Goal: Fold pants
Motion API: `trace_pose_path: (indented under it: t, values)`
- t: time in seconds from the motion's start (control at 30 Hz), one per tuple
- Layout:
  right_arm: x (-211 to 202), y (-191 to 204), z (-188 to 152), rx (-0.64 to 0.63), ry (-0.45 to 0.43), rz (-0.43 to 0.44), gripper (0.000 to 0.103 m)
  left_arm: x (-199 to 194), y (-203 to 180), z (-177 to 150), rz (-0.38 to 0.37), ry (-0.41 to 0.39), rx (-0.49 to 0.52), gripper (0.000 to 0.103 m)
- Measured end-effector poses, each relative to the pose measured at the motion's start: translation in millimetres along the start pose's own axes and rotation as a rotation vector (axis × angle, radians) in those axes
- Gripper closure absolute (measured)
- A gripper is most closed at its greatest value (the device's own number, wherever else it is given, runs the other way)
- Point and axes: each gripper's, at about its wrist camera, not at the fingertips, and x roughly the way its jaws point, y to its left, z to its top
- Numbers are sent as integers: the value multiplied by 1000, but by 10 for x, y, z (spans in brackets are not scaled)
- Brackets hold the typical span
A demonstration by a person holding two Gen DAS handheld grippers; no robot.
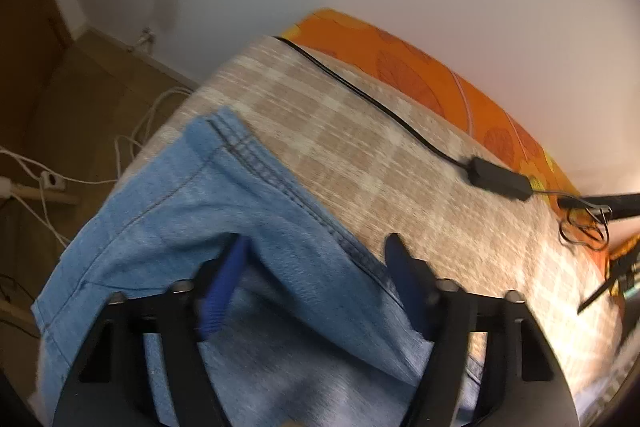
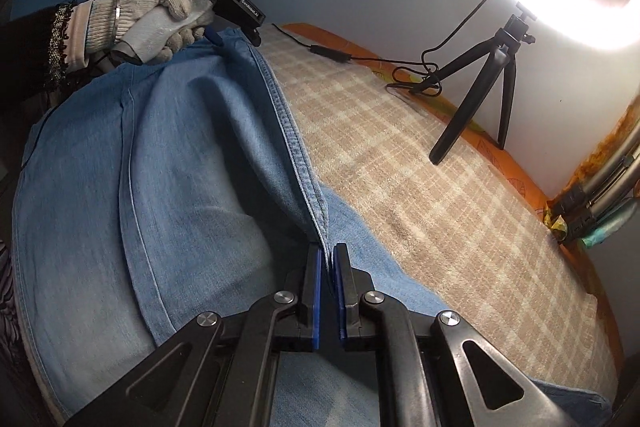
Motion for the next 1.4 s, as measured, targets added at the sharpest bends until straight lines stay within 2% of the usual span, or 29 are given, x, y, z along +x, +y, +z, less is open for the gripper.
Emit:
trace_pose_path:
  t: [0.03,0.1,0.13,0.3,0.43,0.5,0.6,0.67,0.7,0.73,0.8,0.9,1.0,1.07,1.1,1.17,1.2,1.23,1.27,1.3,1.33,1.4]
  values:
    - [15,-6,-2,1,1,-3,99,-16,18,-26,20,-30,12,70]
    - [24,-8,-1,4,1,-12,99,-40,40,-54,32,-64,56,89]
    - [28,-12,3,6,1,-19,99,-58,77,-64,25,-76,65,94]
    - [-4,-31,73,18,-6,-62,99,-285,251,-55,-44,-128,38,99]
    - [-161,-60,160,26,-23,-99,100,-638,252,-68,-49,-202,109,101]
    - [-280,-76,210,43,-34,-110,100,-774,256,-58,-76,-209,104,101]
    - [-429,-9,249,39,-39,-119,100,-857,287,-35,-196,-145,41,101]
    - [-521,97,258,11,-37,-117,100,-879,197,-51,-212,-109,43,99]
    - [-553,152,257,-1,-36,-115,100,-903,117,-59,-229,-102,59,89]
    - [-585,227,247,-15,-33,-112,100,-880,40,-89,-246,-83,77,64]
    - [-620,354,212,-39,-27,-95,100,-829,-175,-169,-241,-44,123,35]
    - [-632,556,101,-81,-8,-67,101,-709,-388,-234,-188,-18,173,35]
    - [-640,657,13,-105,-3,-36,103,-449,-425,-235,-151,75,118,35]
    - [-639,720,-16,-130,-4,-32,103,-280,-404,-263,-123,104,74,35]
    - [-629,736,-24,-136,-3,-30,103,-216,-386,-273,-112,105,59,38]
    - [-595,730,-42,-138,0,-25,103,-196,-384,-286,-93,47,67,39]
    - [-585,704,-45,-134,-2,-26,103,-177,-396,-293,-73,32,82,50]
    - [-571,633,-47,-115,-5,-24,102,-176,-407,-303,-50,15,96,70]
    - [-559,566,-45,-93,-3,-11,100,-167,-389,-306,-33,-5,104,79]
    - [-543,482,-42,-68,3,9,91,-166,-347,-307,-42,-19,93,89]
    - [-519,374,-39,-41,13,24,71,-174,-309,-308,-57,-26,79,96]
    - [-488,236,-43,-28,18,16,56,-183,-253,-320,-78,-36,77,98]
